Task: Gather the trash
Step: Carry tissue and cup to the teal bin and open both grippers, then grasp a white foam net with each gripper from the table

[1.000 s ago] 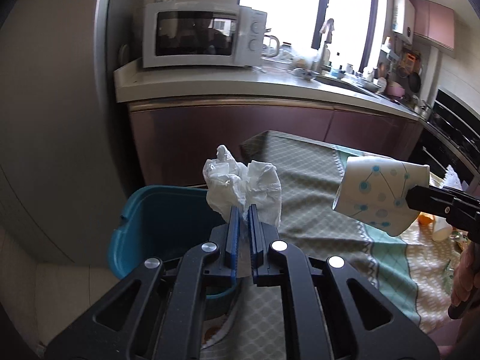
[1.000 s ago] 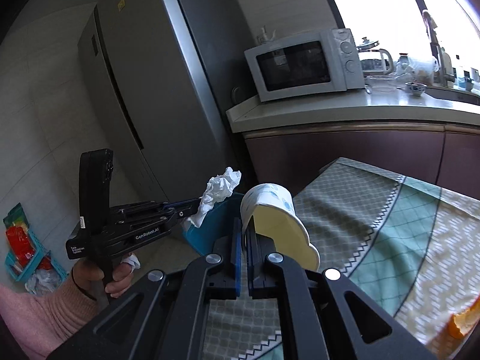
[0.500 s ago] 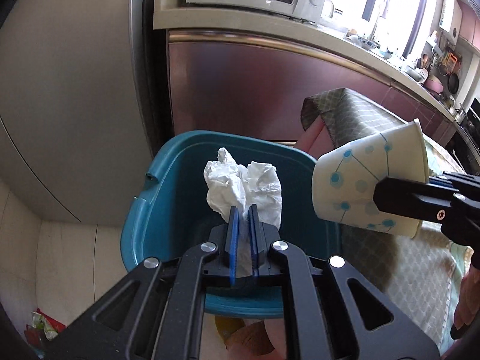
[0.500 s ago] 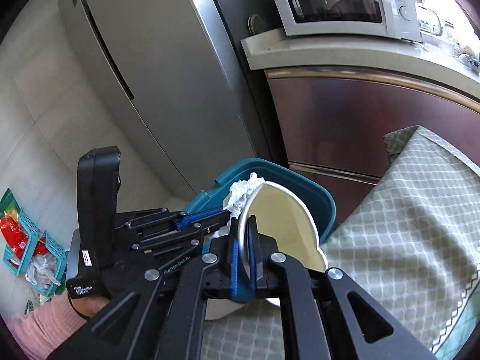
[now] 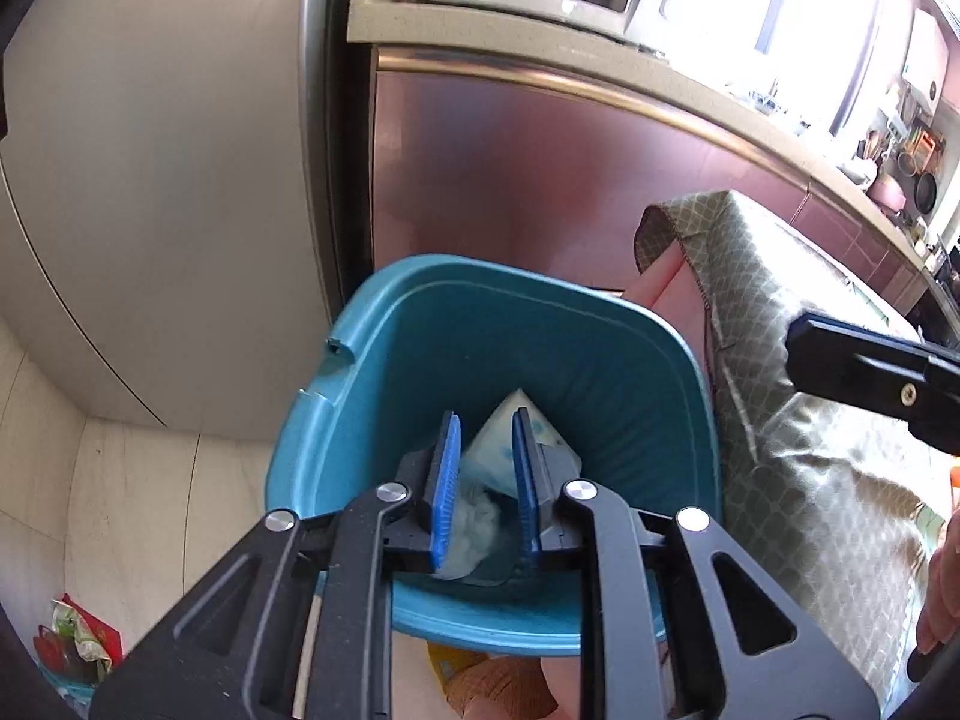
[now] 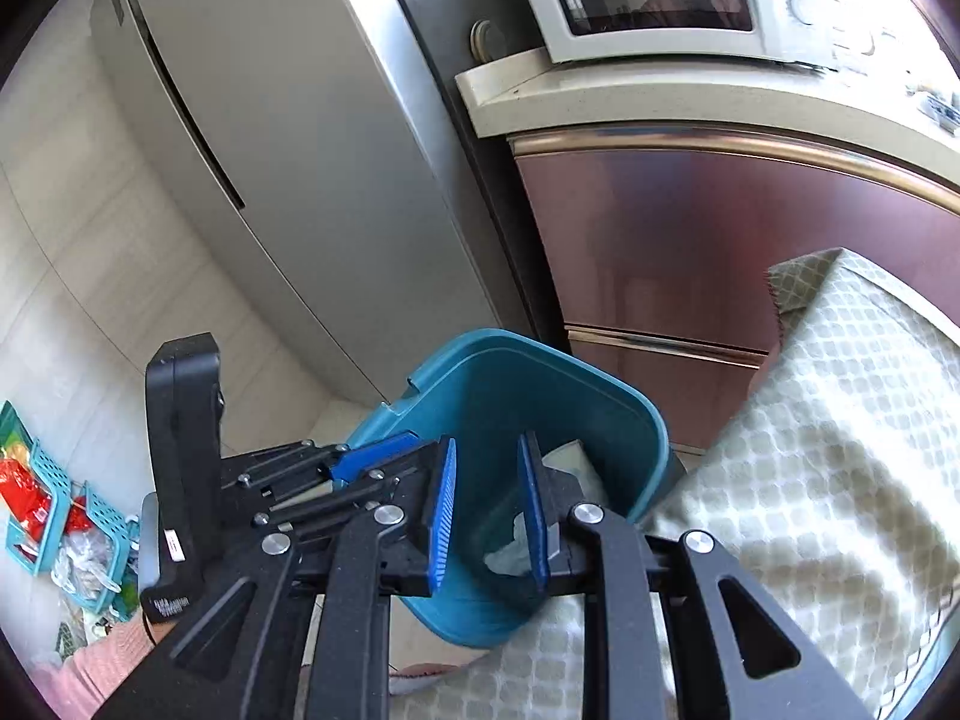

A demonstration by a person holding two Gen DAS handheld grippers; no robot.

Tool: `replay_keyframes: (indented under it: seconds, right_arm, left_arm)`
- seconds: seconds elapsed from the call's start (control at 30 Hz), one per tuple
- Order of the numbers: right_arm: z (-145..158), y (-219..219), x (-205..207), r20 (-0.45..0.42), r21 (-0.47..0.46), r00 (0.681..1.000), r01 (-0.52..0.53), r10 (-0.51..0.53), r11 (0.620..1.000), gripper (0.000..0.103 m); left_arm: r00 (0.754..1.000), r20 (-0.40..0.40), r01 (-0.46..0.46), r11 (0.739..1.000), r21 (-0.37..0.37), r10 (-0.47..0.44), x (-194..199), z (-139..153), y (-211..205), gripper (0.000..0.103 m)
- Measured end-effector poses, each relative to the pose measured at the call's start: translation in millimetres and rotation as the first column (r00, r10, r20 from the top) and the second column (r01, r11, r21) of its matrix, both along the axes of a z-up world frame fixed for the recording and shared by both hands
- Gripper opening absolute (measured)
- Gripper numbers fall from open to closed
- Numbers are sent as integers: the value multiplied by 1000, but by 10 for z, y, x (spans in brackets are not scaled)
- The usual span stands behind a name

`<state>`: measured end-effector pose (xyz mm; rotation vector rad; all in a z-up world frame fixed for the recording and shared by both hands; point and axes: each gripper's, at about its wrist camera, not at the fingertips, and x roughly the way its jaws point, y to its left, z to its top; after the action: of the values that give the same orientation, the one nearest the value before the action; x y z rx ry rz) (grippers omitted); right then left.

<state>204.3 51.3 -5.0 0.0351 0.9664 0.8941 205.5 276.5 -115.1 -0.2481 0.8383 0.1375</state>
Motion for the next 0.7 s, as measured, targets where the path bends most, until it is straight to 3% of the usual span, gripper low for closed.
replay_keyframes:
  seconds: [0.2, 0.4, 0.57, 0.7]
  right_arm:
    - [260, -541, -307, 77, 57, 997, 16, -21, 998, 31]
    - [528, -1365, -699, 156, 111, 982, 90, -107, 990, 40]
    - [660, -2182, -1030, 209, 116, 944, 237, -257, 964, 41]
    - [708, -2830, -1275, 252, 89, 881, 391, -401, 916, 41]
  left_arm:
    - [993, 108, 38, 999, 4, -38, -191, 303, -229, 38]
    - [958, 223, 182, 983, 19, -182, -319, 685, -839, 51]
    - [899, 269, 352, 936, 22, -344, -432, 857, -1520, 54]
    - [843, 281, 476, 879, 12, -460, -469, 919, -2152, 56]
